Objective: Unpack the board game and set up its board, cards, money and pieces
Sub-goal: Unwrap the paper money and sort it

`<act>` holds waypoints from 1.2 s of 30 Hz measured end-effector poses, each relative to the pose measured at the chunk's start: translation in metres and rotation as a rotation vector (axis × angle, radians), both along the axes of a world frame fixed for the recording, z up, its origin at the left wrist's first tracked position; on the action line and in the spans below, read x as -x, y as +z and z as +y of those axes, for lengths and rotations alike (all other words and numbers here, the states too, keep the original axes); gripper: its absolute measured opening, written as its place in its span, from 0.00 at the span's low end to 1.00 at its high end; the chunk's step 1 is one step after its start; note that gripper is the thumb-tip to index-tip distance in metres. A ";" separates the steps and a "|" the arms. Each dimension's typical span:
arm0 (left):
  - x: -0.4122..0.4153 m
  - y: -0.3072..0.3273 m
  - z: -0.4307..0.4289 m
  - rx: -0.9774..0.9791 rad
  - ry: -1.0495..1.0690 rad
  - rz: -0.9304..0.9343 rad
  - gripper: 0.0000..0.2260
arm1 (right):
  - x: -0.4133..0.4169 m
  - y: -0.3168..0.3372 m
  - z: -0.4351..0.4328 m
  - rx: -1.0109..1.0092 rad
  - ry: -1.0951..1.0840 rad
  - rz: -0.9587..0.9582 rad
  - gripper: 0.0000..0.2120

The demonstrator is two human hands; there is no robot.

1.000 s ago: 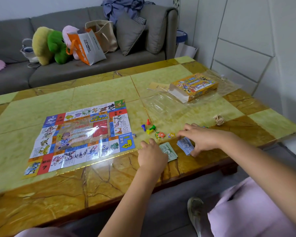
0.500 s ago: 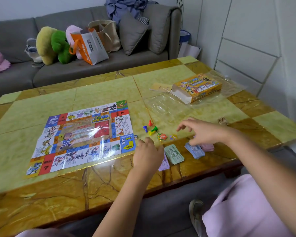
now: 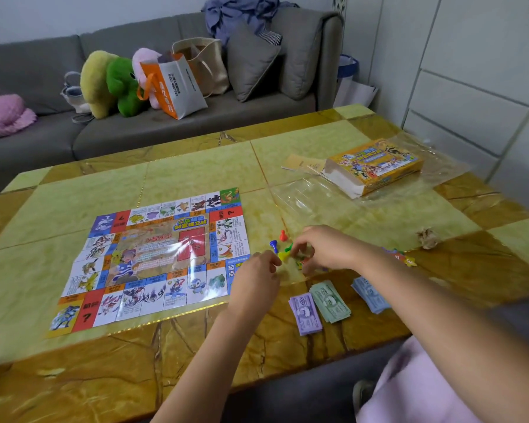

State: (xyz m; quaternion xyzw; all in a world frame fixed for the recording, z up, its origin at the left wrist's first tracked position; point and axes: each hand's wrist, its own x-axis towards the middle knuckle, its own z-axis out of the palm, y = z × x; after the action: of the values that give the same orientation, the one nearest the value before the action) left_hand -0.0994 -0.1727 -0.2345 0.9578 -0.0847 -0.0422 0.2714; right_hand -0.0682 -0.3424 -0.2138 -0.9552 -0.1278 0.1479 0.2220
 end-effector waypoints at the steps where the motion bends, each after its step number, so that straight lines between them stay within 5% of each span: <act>1: 0.001 -0.002 -0.002 0.000 -0.025 -0.004 0.11 | -0.001 0.001 0.001 0.010 -0.001 -0.002 0.18; 8: -0.003 -0.008 -0.005 -0.024 -0.098 -0.024 0.15 | -0.006 0.001 0.005 0.031 -0.023 0.049 0.09; 20: 0.010 -0.006 0.003 0.035 0.015 -0.043 0.13 | 0.006 -0.003 0.024 -0.006 -0.259 0.023 0.12; 29: 0.045 -0.005 0.050 0.009 0.070 -0.068 0.11 | 0.041 -0.013 0.091 0.088 0.023 -0.087 0.07; 36: 0.088 -0.010 0.083 -0.028 0.065 -0.110 0.12 | 0.088 -0.042 0.104 0.143 0.082 -0.273 0.15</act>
State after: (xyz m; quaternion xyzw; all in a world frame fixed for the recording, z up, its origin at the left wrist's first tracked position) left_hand -0.1872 -0.0900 -0.2449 0.9647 -0.0675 0.0182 0.2541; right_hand -0.1558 -0.2381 -0.2556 -0.9738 -0.1850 0.0346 0.1277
